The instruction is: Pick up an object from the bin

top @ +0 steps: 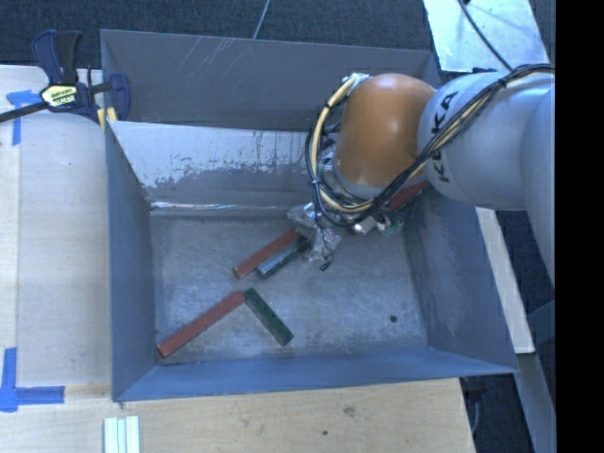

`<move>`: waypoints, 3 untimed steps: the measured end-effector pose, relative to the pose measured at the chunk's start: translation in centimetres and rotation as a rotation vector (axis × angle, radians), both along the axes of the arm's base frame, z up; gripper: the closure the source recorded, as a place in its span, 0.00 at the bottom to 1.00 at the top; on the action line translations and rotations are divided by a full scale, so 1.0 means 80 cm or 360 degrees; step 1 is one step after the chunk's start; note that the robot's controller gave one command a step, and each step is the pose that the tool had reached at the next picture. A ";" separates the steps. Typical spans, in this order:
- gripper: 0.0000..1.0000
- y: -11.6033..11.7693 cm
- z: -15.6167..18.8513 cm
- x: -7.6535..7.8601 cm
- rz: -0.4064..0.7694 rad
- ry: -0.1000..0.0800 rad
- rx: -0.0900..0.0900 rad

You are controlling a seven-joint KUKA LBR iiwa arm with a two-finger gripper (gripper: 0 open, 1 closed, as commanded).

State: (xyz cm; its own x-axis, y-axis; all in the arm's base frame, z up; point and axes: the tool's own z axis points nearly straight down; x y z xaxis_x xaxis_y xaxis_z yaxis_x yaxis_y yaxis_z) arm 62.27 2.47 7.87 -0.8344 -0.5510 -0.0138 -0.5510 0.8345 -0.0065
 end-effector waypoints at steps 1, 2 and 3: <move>1.00 0.000 0.019 -0.005 0.0000 0.0026 -0.0002; 1.00 0.000 0.043 -0.003 -0.0001 0.0020 -0.0003; 1.00 0.000 0.058 -0.001 -0.0002 0.0012 -0.0002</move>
Offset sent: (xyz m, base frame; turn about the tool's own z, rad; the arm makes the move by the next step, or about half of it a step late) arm 0.0000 -0.0001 0.0332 0.0000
